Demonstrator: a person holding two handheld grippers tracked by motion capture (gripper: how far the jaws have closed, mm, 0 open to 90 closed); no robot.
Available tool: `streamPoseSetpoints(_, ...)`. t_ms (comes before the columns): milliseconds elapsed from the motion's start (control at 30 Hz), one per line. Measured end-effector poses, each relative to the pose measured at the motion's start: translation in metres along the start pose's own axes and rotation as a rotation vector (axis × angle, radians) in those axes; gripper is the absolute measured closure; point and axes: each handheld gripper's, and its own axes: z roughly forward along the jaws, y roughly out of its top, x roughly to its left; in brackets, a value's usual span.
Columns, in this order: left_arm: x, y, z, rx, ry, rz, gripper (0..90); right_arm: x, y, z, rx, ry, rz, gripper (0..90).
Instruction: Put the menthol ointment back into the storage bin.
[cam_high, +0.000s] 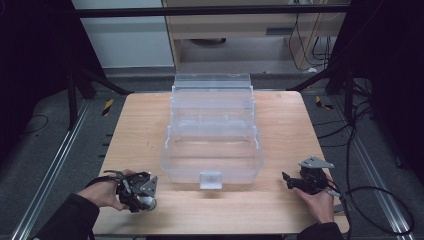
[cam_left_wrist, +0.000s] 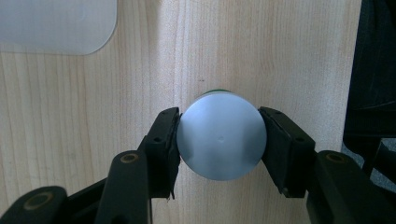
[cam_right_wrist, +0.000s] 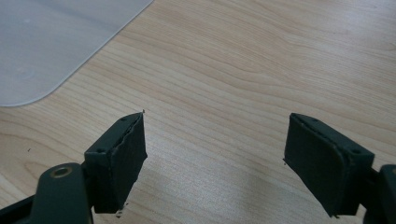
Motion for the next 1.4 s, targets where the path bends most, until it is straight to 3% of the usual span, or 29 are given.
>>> streamPoseSetpoints(167,0.001,0.001,-0.007,-0.001,0.004,-0.005,49.9,0.0,0.0,0.0,0.002,0.001,0.0,20.7)
streamPoseSetpoints(500,0.008,0.002,-0.043,-0.03,0.038,-0.037,50.0,0.0,0.0,0.0,0.003,0.003,-0.001,20.6)
streamPoseSetpoints(1167,0.035,0.013,-0.102,-0.035,0.078,-0.083,50.1,0.0,0.0,0.001,0.01,0.008,-0.006,20.4)
streamPoseSetpoints(1400,0.043,0.015,-0.117,-0.058,0.093,-0.098,50.1,0.0,0.0,0.0,0.012,0.01,-0.002,20.4)
